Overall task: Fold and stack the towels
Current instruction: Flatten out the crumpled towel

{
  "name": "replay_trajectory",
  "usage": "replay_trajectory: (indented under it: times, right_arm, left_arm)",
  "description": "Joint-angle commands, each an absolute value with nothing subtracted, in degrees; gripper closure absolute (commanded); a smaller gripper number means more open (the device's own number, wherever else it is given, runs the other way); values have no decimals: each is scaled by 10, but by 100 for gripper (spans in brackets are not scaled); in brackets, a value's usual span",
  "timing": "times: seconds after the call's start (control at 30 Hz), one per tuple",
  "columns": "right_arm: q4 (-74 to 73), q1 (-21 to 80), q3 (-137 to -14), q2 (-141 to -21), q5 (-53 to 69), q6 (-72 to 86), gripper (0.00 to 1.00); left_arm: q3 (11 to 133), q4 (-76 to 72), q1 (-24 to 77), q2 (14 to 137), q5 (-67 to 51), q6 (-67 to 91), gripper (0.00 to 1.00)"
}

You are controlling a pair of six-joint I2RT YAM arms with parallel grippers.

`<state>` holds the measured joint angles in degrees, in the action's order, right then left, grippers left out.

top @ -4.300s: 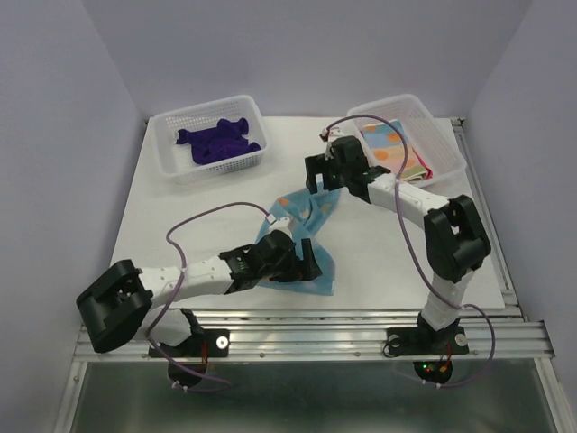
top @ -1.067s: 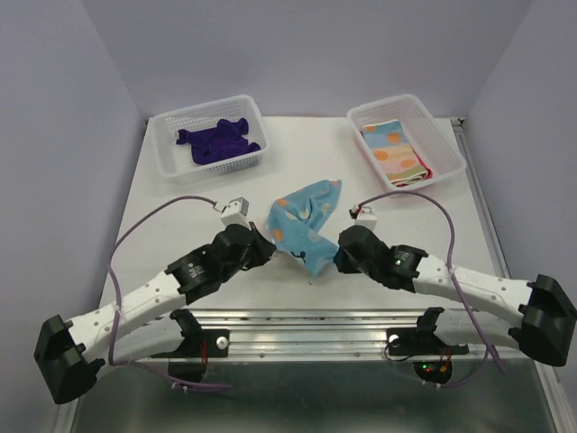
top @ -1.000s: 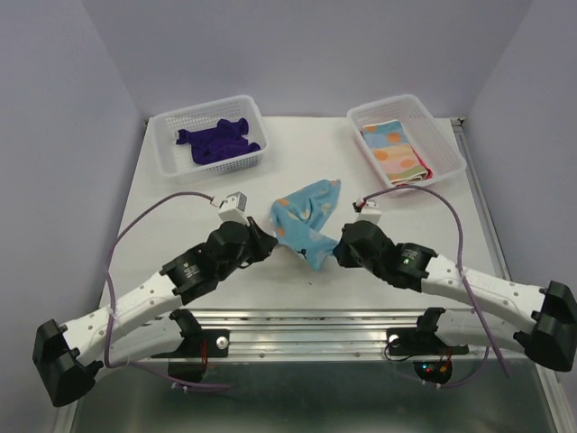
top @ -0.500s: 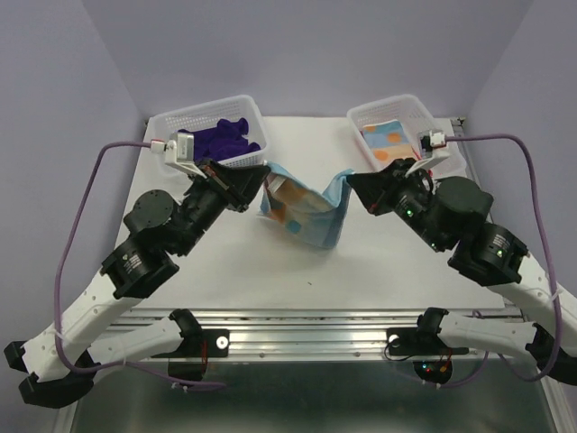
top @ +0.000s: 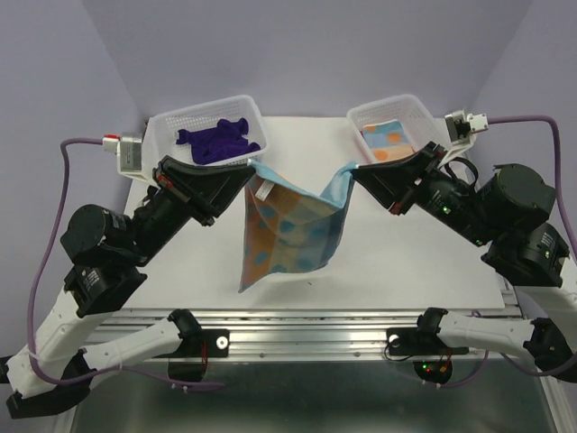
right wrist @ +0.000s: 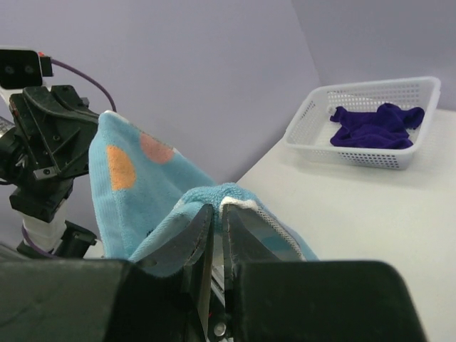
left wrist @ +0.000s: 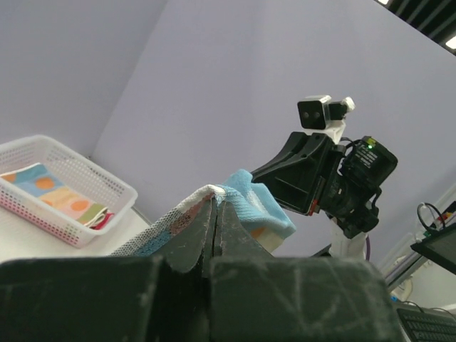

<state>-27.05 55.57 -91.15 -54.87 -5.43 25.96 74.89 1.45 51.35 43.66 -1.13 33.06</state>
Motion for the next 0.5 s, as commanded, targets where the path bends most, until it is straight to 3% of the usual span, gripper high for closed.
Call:
replay_trajectory:
  times: [0.0,0.13,0.47]
  right_arm:
    - [-272,554,-928,-547,-32,265,99]
    - [-272,553,-905,-539,-90,257,99]
    - [-251,552,-834,-584,-427,207,99]
  left_arm:
    - [746,-32,516,429,-53,338,100]
    - [714,-43,516,425,-32,346,100]
    - [633,-71,506,488,141,355,100]
